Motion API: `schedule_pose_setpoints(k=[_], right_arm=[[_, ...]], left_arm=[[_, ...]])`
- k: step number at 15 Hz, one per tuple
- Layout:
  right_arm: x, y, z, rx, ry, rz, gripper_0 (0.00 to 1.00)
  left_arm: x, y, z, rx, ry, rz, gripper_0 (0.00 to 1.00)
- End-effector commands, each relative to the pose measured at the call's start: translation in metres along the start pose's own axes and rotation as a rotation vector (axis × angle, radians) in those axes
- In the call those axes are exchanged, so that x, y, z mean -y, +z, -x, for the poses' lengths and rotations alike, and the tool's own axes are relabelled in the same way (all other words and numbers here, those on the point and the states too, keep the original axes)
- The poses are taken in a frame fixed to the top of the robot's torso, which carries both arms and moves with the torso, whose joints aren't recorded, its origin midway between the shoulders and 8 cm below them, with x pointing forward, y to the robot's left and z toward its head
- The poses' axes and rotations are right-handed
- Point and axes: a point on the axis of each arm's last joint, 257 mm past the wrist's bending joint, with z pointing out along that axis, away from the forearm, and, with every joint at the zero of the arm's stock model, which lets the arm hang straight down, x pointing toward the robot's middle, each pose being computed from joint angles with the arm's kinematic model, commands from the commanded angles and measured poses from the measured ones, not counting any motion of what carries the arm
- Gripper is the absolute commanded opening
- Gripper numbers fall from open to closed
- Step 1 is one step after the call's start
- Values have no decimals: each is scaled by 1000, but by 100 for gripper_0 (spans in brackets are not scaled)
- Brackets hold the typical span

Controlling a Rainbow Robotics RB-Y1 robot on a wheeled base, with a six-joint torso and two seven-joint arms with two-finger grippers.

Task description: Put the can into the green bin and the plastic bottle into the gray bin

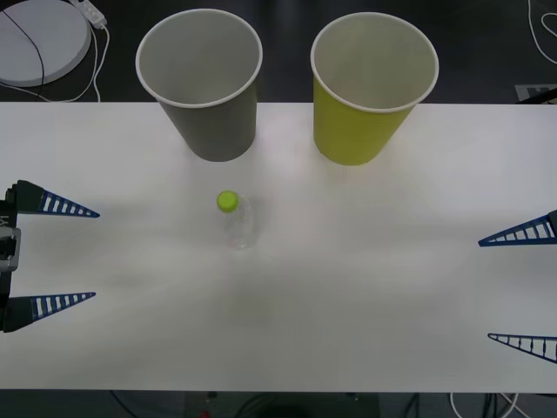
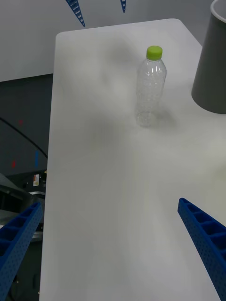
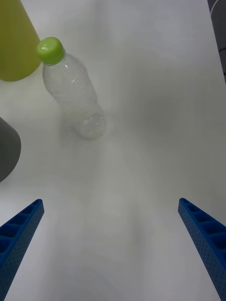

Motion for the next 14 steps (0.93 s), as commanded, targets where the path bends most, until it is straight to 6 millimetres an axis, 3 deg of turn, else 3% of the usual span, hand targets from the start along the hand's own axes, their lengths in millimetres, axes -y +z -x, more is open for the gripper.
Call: schedule_pose_setpoints(k=[1,10,14], right_arm=[[0,0,0,0,0,0,100],[0,0,0,0,0,0,100],[0,0,0,0,0,0,100]], left_arm=[[0,0,0,0,0,0,100],[-10,-6,11,80,-124,59,100],[-3,0,10,111,-233,85,100]])
